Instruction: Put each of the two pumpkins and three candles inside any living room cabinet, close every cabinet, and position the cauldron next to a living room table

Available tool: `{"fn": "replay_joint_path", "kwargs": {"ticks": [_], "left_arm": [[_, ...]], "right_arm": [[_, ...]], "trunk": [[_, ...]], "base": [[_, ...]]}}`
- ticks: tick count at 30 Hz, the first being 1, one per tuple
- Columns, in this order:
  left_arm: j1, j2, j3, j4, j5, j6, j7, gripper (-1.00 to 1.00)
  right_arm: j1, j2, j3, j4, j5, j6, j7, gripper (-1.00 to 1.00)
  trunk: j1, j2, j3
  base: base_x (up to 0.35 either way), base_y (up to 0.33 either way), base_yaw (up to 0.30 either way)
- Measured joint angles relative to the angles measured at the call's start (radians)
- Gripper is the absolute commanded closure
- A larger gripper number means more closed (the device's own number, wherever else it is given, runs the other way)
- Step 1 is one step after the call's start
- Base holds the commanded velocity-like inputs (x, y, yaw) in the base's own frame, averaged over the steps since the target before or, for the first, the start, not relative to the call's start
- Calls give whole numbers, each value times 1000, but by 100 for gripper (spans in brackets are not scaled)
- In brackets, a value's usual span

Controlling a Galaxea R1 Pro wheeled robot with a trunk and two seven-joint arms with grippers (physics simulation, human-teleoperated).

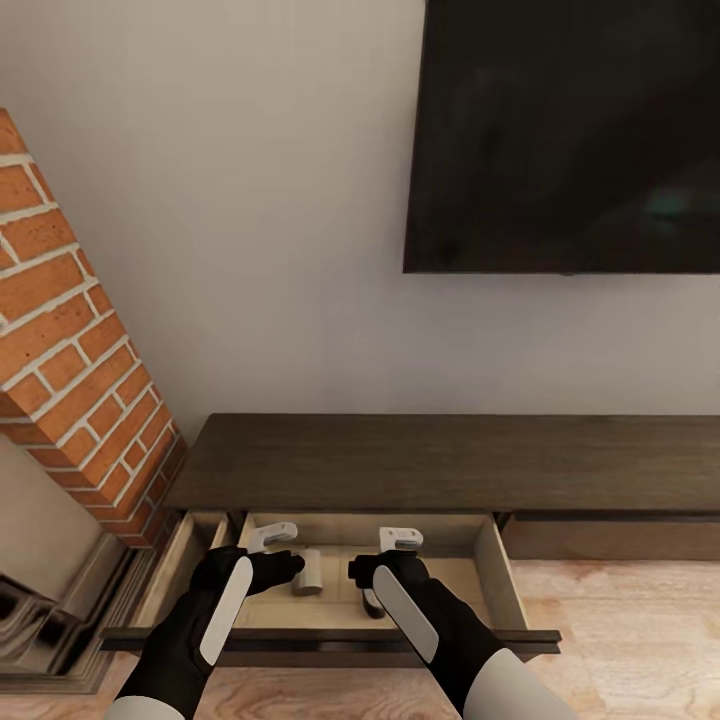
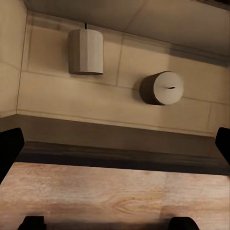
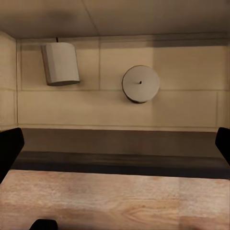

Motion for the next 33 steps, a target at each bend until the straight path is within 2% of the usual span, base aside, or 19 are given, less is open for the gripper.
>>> {"fn": "replay_joint_path", "kwargs": {"ticks": [19,33], "left_arm": [[0,0,0,0,0,0,0,-100],[0,0,0,0,2,0,0,-100]], "right_arm": [[0,0,0,0,0,0,0,-100],[0,0,0,0,0,0,0,-100]], "trunk": [[-73,133,59],[-126,231,103]], "base": [[-1,0,0],[-70,9,0]]}}
